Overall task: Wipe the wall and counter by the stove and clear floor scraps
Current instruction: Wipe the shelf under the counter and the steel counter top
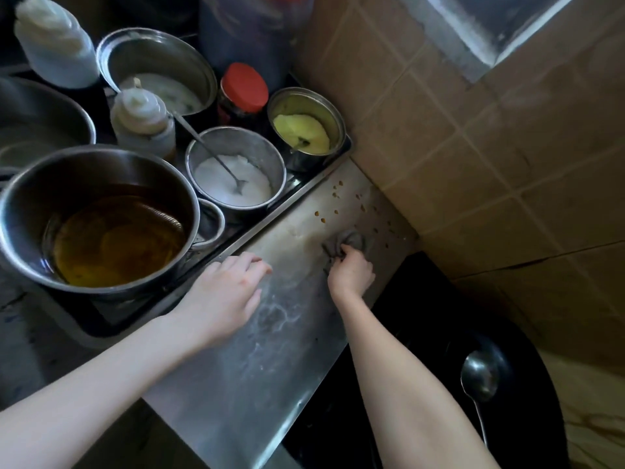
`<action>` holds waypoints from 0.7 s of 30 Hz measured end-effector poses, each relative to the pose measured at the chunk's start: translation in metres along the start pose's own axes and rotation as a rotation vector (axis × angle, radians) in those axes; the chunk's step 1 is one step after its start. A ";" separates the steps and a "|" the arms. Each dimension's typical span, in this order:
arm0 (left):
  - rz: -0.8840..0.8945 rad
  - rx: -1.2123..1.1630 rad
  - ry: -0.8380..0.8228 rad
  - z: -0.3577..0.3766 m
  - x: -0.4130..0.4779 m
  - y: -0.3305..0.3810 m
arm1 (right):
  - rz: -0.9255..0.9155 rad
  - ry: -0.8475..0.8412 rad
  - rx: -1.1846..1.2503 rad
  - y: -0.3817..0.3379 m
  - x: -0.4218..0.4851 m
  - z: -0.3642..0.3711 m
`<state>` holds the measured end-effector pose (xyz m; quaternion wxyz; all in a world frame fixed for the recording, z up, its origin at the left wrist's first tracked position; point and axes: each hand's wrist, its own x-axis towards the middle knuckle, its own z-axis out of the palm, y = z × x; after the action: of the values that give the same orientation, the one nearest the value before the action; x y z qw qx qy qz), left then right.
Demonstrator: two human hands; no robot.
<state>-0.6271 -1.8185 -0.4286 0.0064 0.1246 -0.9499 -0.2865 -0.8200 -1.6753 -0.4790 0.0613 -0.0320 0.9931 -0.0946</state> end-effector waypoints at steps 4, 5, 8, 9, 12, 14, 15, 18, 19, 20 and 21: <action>-0.019 -0.045 0.013 -0.001 0.020 0.004 | -0.177 -0.081 -0.073 -0.030 0.017 0.003; -0.027 -0.039 0.006 -0.002 0.025 0.005 | -0.221 -0.103 -0.090 -0.035 0.020 0.003; -0.020 -0.013 0.006 -0.001 0.040 0.011 | -0.355 -0.134 -0.152 -0.044 0.030 0.000; -0.019 -0.007 0.010 0.000 0.045 0.012 | -0.390 -0.135 -0.176 -0.043 0.032 -0.002; -0.021 -0.043 0.025 0.004 0.057 0.017 | -0.445 -0.120 -0.218 -0.029 0.036 -0.006; -0.016 -0.083 0.031 0.007 0.062 0.020 | -0.369 -0.097 -0.198 -0.016 0.041 -0.010; -0.012 -0.099 0.042 0.009 0.064 0.022 | -0.303 -0.088 -0.176 -0.008 0.045 -0.013; -0.010 -0.113 0.057 0.013 0.067 0.025 | -0.092 -0.046 -0.117 0.020 0.055 -0.020; -0.014 -0.119 0.052 0.015 0.068 0.026 | -0.045 -0.032 -0.116 0.028 0.059 -0.023; -0.014 -0.126 0.053 0.017 0.068 0.026 | -0.005 -0.025 -0.113 0.035 0.063 -0.026; -0.009 -0.132 0.059 0.018 0.069 0.026 | 0.035 -0.024 -0.100 0.039 0.067 -0.028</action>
<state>-0.7015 -1.8047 -0.4334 0.0414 0.1367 -0.9278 -0.3446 -0.8918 -1.6375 -0.4672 0.0733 -0.0187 0.9962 -0.0433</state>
